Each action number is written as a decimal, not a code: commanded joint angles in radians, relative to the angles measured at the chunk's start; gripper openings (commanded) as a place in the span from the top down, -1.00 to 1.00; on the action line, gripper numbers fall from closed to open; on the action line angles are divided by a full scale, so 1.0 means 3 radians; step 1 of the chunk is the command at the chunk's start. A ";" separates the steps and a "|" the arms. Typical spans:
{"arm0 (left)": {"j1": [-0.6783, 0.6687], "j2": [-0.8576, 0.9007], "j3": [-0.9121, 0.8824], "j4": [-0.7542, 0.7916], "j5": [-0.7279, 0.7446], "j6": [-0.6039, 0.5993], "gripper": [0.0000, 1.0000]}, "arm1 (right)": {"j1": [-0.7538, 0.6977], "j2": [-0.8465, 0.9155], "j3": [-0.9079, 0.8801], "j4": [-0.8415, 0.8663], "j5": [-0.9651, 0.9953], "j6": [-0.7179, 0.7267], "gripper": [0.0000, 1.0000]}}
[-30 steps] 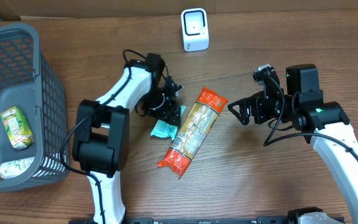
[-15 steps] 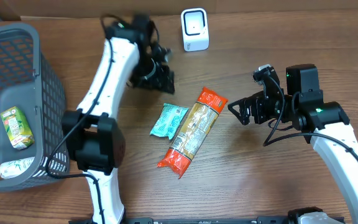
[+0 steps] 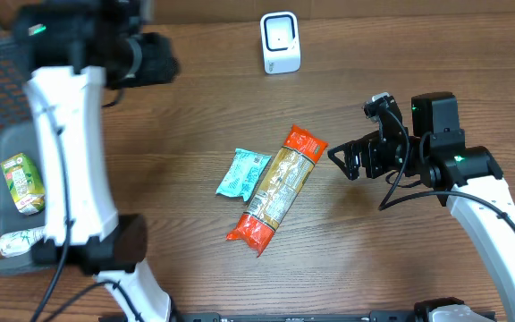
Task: Scan the item barcode
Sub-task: 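Lift the mint-green pouch out and set it beside the spaghetti, then move left gripper back into the basket toward the white Pantene tube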
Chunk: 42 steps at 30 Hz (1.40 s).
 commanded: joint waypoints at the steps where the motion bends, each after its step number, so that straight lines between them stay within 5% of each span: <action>1: 0.0417 -0.0491 0.0064 -0.0019 -0.0350 -0.0337 -0.22 | -0.0004 -0.0014 0.0064 0.0019 0.0004 0.0009 -1.00; 13: 0.1845 -0.1177 -0.0998 -0.0018 -0.0717 -0.1152 -0.21 | -0.0004 -0.0014 0.0064 0.0018 0.0004 0.0009 -1.00; 16: 0.2049 -0.1180 -0.1367 -0.0004 -0.1006 -0.1643 -0.21 | -0.0004 -0.0014 0.0064 0.0010 0.0004 0.0009 -1.00; 18: 0.2146 -0.1179 -0.1643 0.0086 -0.1106 -0.1896 0.08 | -0.0004 -0.0014 0.0064 0.0005 0.0004 0.0010 -1.00; 25: 0.2232 -0.1172 -0.2567 0.0670 -0.1146 -0.1932 0.07 | -0.0004 -0.0014 0.0064 0.0001 0.0004 0.0010 -1.00; 34: 0.2235 -0.1172 -0.3475 0.1311 -0.1405 -0.2141 -0.33 | -0.0004 -0.0014 0.0064 -0.0043 0.0005 0.0009 -1.00; 42: 0.2237 -0.1169 -0.4168 0.1965 -0.1572 -0.2138 -1.00 | -0.0004 -0.0014 0.0064 -0.0045 0.0004 0.0009 -1.00</action>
